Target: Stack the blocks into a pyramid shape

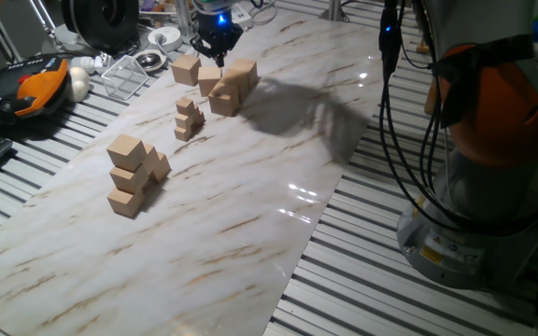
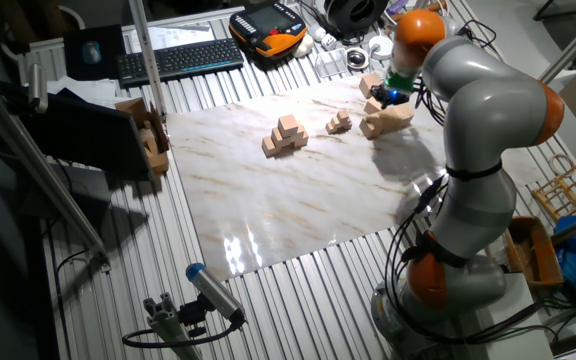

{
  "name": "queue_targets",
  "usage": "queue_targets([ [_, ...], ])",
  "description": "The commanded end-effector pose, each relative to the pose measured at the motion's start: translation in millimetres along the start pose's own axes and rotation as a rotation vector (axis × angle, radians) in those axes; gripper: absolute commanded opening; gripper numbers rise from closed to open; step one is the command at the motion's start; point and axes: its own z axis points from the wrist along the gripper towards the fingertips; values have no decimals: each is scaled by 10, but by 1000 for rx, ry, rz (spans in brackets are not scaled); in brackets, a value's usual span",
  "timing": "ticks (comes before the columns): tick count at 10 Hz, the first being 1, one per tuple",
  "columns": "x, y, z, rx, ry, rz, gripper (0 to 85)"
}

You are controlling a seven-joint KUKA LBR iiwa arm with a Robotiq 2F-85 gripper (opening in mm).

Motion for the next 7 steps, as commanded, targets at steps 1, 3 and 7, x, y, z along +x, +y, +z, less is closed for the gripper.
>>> queue_targets([
  [1,6,15,-2,-110,-11,-725,0],
  [3,5,48,25,-108,-31,-754,0],
  [7,3,43,20,-110,-27,-720,0],
])
